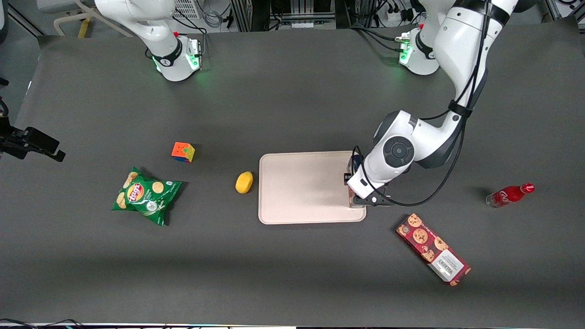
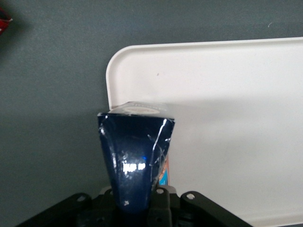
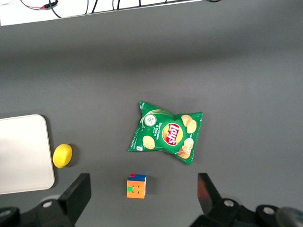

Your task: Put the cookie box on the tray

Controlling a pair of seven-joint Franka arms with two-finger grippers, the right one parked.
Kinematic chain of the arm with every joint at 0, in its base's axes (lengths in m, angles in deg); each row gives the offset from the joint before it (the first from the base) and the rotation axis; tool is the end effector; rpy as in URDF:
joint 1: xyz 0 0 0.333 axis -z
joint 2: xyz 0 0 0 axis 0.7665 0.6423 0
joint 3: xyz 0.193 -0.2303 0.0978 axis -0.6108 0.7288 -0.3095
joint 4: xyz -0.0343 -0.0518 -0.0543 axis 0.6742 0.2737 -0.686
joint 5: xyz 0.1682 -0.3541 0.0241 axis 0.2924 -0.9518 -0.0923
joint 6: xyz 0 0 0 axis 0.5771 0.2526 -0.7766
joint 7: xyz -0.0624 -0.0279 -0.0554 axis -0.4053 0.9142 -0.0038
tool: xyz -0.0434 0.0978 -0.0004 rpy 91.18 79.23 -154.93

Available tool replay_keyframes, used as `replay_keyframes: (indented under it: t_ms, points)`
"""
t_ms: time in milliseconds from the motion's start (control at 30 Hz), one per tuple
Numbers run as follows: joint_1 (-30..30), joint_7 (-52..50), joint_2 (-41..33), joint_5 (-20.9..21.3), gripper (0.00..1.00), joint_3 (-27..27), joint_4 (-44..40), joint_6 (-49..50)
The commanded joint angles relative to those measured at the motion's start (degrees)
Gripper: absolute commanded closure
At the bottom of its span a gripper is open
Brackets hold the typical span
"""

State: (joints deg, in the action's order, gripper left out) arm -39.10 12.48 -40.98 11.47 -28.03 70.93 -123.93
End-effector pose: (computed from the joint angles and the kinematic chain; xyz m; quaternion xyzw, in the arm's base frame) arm 0.5781 -0.3023 0.2575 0.9983 -0.0132 -0.0273 0.0494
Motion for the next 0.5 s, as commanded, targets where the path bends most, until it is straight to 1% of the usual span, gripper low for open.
replay_keyframes:
  t_ms: [0,133,233,300,467]
  points:
    - [-0.39,0.10,-3.66,0.37,0.00,-0.38,-1.08,5.15]
    - [-0.30,-0.16,-6.38,-0.24,0.00,-1.26,-5.30,14.20]
    - [-0.48,-0.78,-9.28,-2.52,0.00,-1.70,-9.60,23.07]
    - [-0.65,-1.05,-11.21,-3.49,0.00,-3.36,-13.37,29.92]
    - [-0.74,-0.43,-14.21,-2.88,0.00,-5.48,-24.62,47.24]
